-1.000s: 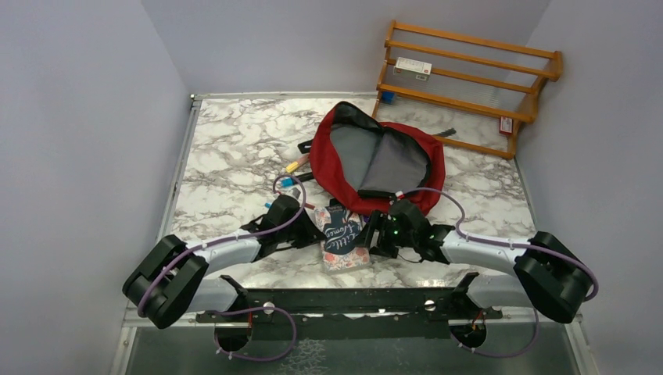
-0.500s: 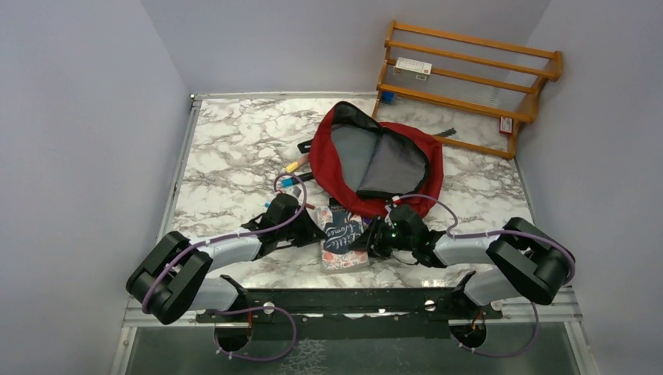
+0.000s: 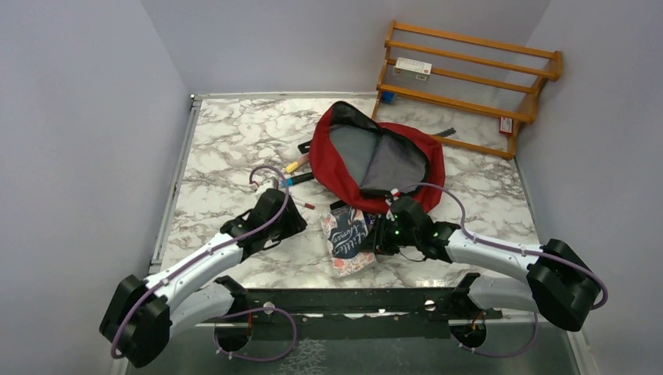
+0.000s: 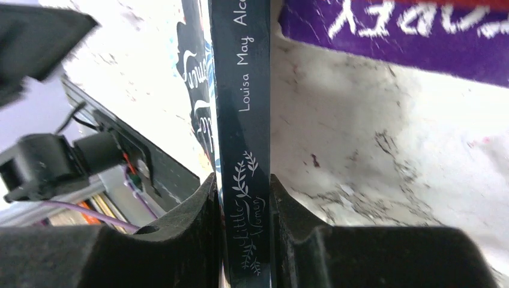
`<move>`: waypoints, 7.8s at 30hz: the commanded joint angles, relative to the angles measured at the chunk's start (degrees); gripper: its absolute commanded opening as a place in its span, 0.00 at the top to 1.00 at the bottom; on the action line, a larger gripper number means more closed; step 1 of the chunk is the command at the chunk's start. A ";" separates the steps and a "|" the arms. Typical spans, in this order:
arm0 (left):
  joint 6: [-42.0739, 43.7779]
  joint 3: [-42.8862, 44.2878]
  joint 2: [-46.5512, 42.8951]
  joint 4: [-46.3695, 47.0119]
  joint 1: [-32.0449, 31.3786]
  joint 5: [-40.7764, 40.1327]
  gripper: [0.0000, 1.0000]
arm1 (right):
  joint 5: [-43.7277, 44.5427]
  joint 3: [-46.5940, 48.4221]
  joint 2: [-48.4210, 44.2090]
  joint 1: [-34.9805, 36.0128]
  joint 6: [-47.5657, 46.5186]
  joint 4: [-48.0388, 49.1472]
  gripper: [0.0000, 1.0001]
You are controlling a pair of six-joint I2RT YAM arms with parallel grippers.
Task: Pack the student bag
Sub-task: Pick up the book from the center of the board, then place the book in the student bag.
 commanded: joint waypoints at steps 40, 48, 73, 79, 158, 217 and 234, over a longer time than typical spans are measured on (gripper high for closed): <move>67.37 42.69 -1.84 -16.43 0.33 46.36 0.24 | -16.38 40.65 -17.16 -0.09 -67.46 -40.19 0.99; 64.09 45.25 1.91 -16.40 0.33 60.19 0.35 | -20.81 43.36 -15.77 -0.06 -69.65 -42.56 0.99; 63.08 40.54 2.34 -16.54 0.33 64.08 1.00 | -17.17 48.78 -13.01 -0.05 -72.27 -47.62 0.97; 61.60 40.24 1.34 -14.49 0.33 54.93 1.00 | -9.77 47.13 -14.83 -0.05 -68.62 -45.26 0.54; 32.96 42.75 4.65 -8.61 14.22 13.94 1.00 | 57.30 78.17 46.59 -7.30 -35.76 -43.95 1.00; -5.47 36.79 37.00 42.82 11.87 36.26 1.00 | 23.70 66.04 33.49 -13.85 -53.53 -13.94 0.99; -14.63 44.25 54.86 64.76 6.74 30.23 1.00 | 23.01 66.28 32.86 -13.83 -38.67 -17.43 0.99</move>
